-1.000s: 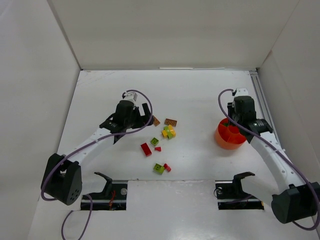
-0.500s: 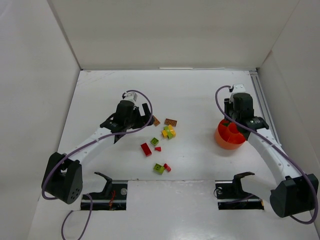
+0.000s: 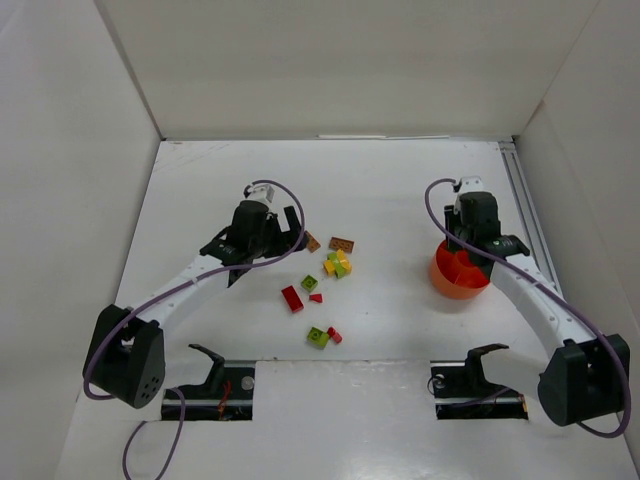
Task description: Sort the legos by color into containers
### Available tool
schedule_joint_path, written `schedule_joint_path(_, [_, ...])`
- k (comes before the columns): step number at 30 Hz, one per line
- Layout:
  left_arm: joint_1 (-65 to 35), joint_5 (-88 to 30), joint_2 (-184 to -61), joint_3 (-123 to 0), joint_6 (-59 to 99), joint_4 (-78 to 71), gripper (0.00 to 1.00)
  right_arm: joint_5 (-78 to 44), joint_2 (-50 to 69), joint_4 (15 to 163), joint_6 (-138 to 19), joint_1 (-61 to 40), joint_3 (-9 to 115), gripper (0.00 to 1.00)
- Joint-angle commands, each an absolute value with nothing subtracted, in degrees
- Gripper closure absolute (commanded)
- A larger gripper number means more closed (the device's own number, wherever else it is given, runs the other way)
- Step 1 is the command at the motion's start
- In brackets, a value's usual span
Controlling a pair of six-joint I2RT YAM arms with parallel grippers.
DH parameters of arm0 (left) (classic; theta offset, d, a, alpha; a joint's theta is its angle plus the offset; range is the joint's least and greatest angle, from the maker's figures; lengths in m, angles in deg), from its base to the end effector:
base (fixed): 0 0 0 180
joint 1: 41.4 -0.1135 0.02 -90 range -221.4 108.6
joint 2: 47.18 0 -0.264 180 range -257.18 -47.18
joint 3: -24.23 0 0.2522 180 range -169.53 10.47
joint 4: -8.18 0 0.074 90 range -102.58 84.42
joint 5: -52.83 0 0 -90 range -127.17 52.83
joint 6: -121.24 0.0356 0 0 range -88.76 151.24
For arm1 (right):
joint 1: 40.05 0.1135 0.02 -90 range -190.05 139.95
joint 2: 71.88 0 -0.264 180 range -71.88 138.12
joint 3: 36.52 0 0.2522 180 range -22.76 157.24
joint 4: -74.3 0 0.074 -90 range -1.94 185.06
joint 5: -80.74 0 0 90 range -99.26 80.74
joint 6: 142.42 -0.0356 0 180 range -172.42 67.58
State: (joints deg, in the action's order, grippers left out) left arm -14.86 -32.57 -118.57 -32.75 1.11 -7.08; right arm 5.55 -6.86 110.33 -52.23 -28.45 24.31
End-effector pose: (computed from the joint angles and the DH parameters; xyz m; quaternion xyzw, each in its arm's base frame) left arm 0.2449 -0.1255 0.2467 -0.0069 0.8641 -0.2688 0.4255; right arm 0.2397 0.0399 0.2644 -0.0384 0.9004 -0.0748 0.4269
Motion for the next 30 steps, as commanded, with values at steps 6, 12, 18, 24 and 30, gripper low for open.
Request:
schedule_joint_path(6, [-15.04, -34.27, -114.94, -33.48, 0.57, -7.52, 0.00, 7.88, -7.36, 109.42, -53.38, -28.88, 23.56, 0.53])
schedule_joint_path(12, [-15.04, -34.79, -113.80, -33.48, 0.57, -8.04, 0.00, 7.88, -9.73, 109.42, -53.38, -28.88, 22.94, 0.46])
schedule_joint_path(18, [-15.04, -34.79, -112.04, -32.42, -0.05, -8.04, 0.00, 3.41, -12.45, 109.42, -52.60, -28.88, 22.94, 0.45])
schedule_joint_path(24, [-15.04, -34.18, -110.63, -31.20, -1.10, -8.57, 0.00, -6.96, -14.66, 107.49, -48.46, -27.04, 24.17, 0.32])
schedule_joint_path(30, [-15.04, -34.79, -111.95, -30.58, -3.73, -10.50, 0.00, -5.13, -14.58, 104.86, -48.46, -16.77, 24.70, 0.00])
